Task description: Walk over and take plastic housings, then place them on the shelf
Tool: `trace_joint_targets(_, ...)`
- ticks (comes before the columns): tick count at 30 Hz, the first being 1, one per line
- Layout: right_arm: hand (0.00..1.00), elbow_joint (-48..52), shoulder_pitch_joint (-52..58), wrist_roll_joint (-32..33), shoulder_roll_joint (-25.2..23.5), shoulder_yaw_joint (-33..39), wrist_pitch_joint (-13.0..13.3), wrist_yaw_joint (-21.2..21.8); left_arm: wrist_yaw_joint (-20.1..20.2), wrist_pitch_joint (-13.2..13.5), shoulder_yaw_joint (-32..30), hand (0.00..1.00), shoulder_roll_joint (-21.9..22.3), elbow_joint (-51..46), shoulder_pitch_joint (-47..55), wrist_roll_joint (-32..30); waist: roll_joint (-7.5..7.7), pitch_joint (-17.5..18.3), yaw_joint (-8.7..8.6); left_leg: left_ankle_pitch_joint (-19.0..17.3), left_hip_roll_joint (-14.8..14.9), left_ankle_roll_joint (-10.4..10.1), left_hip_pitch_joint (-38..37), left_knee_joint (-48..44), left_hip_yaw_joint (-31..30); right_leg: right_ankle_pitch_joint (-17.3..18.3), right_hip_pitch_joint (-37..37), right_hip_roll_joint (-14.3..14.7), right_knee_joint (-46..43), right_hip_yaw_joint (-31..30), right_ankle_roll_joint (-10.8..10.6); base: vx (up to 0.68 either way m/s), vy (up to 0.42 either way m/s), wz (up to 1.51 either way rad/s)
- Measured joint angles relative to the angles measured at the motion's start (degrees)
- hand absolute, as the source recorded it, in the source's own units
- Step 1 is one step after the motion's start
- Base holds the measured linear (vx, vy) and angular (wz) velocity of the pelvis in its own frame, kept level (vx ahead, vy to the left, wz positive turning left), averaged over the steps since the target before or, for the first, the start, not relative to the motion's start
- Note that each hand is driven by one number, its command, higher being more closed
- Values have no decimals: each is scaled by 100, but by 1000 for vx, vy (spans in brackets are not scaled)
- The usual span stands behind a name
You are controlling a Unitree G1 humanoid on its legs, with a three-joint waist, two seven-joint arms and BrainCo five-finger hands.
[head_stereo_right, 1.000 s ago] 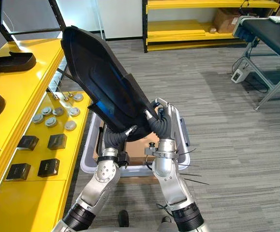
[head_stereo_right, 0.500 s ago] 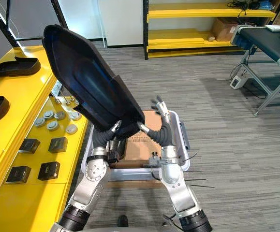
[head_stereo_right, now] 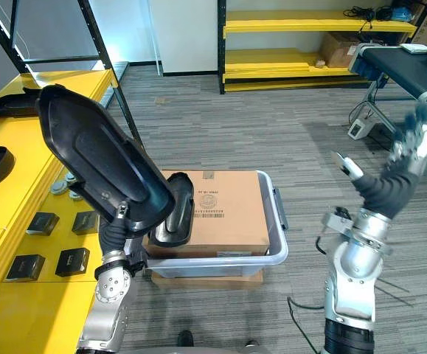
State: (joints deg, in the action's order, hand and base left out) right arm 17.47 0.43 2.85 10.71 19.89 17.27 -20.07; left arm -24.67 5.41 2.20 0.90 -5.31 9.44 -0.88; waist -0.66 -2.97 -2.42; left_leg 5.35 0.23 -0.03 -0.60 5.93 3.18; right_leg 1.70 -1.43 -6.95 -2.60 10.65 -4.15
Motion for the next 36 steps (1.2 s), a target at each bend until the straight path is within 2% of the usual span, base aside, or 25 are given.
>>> trace_joint_targets(2,0,-749,400,43,-117,282,-35,3,65,12,-102,100,-1,-190,207,-32,1,2,-22,-3,3,-2,50,0,-1,1,67,3,10,2,0,0,0,0)
trace_joint_targets(7,0,-3116,1105,473,-598,782,-489,41,104,102,-389,100,30,-592,665,-160,-8,2,-18,-12,-5,-12,96,-2,-48,2,29,2,67,50,-4,6,-1,4)
trace_joint_targets(10,0,-4075,1383,721,-899,817,-608,196,188,202,-463,100,141,-636,786,-157,-19,2,-24,-12,-4,-12,58,-35,-144,34,-60,-12,45,165,-19,12,-7,17)
trace_joint_targets(12,0,-4541,1506,790,-1081,663,-713,362,238,208,-458,100,231,-771,924,-152,-20,-12,8,-18,13,-20,19,-39,-190,135,-75,-38,-98,221,-41,-10,-17,20)
trace_joint_targets(15,0,-5067,1580,803,-1298,137,-827,540,308,253,-456,100,245,-861,986,-133,31,-86,28,-150,-59,-86,38,-142,-438,498,-77,-195,-653,510,-71,-61,-14,58)
trace_joint_targets(17,0,-5333,1527,794,-1384,-332,-900,676,340,261,-392,100,256,-1076,983,-118,96,-184,142,-424,-184,-63,469,-803,-732,770,-68,-367,-1040,985,-134,-54,-16,106)
trace_joint_targets(18,0,-5383,1500,790,-1376,-410,-902,694,341,269,-366,100,268,-1126,971,-104,91,-213,180,-480,-219,-49,604,-971,-772,807,-71,-406,-1114,1147,-119,-56,-14,142)
trace_joint_targets(19,0,-5440,1450,786,-1378,-446,-910,735,338,271,-289,100,280,-1230,964,-75,52,-249,206,-565,-234,0,879,-1243,-734,899,-98,-493,-1235,1573,-150,-21,-9,177)
trace_joint_targets(21,0,-5481,1391,788,-1395,-440,-906,764,341,321,-214,100,272,-1265,923,-71,97,-332,242,-660,-184,123,1148,-1507,-403,1005,-204,-744,-1354,2251,-168,19,32,189)
trace_joint_targets(22,0,-5557,1320,790,-1327,-410,-912,753,336,328,-204,100,255,-1266,843,-11,11,-409,272,-818,84,349,1372,-1926,237,1120,-297,-848,-1553,2635,-196,55,37,170)
trace_joint_targets(23,0,-5587,1232,785,-1250,-414,-943,756,328,328,-168,100,300,-1261,737,59,-55,-492,323,-832,260,398,1467,-2149,883,1253,-449,-937,-1784,2964,-277,70,11,183)
trace_joint_targets(25,0,-5699,1140,781,-1193,-412,-989,771,324,354,-114,100,299,-1240,654,93,0,-481,310,-1064,329,729,1425,-2166,1571,1254,-636,-1130,-1820,3299,-305,123,33,152)
trace_joint_targets(26,0,-5779,1086,771,-1158,-407,-996,780,328,416,-13,100,250,-1180,516,116,23,-482,292,-1099,494,780,1331,-2172,2312,1191,-790,-1195,-1624,3502,-382,231,106,163)
trace_joint_targets(27,0,-5934,966,764,-1119,-409,-1022,750,338,483,46,100,250,-1127,390,135,6,-473,299,-1046,670,583,1295,-2253,3009,1187,-854,-1212,-1547,3670,-400,243,115,157)
trace_joint_targets(29,0,-5964,958,769,-1167,-130,-1022,539,351,566,135,100,239,-971,311,140,12,-447,294,-1045,527,539,1391,-2290,2885,1063,-894,-1285,-1529,3813,-416,209,139,84)
trace_joint_targets(30,0,-6161,987,702,-1164,-122,-1057,602,362,566,140,100,201,-779,271,164,182,-451,261,-1207,416,577,1406,-2399,2748,970,-986,-1359,-1586,3822,-318,270,201,50)
trace_joint_targets(31,0,-6269,989,646,-1166,-125,-1147,666,416,556,155,100,196,-638,233,199,279,-465,241,-1349,368,597,1407,-2530,2659,939,-1028,-1492,-1844,3804,-269,273,200,55)
trace_joint_targets(32,0,-6340,981,586,-1127,-129,-1201,696,470,506,191,100,187,-491,186,241,303,-461,219,-1505,340,641,1391,-2692,2577,876,-988,-1672,-2280,3760,-137,220,173,52)
trace_joint_targets(33,0,-6367,954,549,-1031,-177,-1255,729,475,462,298,100,169,-311,170,249,243,-472,155,-1681,284,653,1288,-2756,2371,799,-723,-1897,-3104,3292,439,167,151,51)
trace_joint_targets(34,0,-6411,935,549,-1031,-227,-1271,767,473,439,356,100,165,-250,170,250,231,-479,124,-1731,265,656,1187,-2742,2323,913,-526,-1875,-3429,2773,603,199,179,54)
trace_joint_targets(35,0,-6468,832,547,-1063,-366,-1284,806,467,403,402,100,62,-174,170,248,231,-479,72,-1775,186,633,963,-2618,2149,1250,-120,-1550,-3773,1722,509,223,141,62)
trace_joint_targets(36,0,-6557,739,545,-1091,-554,-1286,859,462,395,406,100,12,-161,170,245,173,-505,3,-1770,100,619,716,-2438,1995,1505,198,-1171,-3872,944,361,274,131,68)
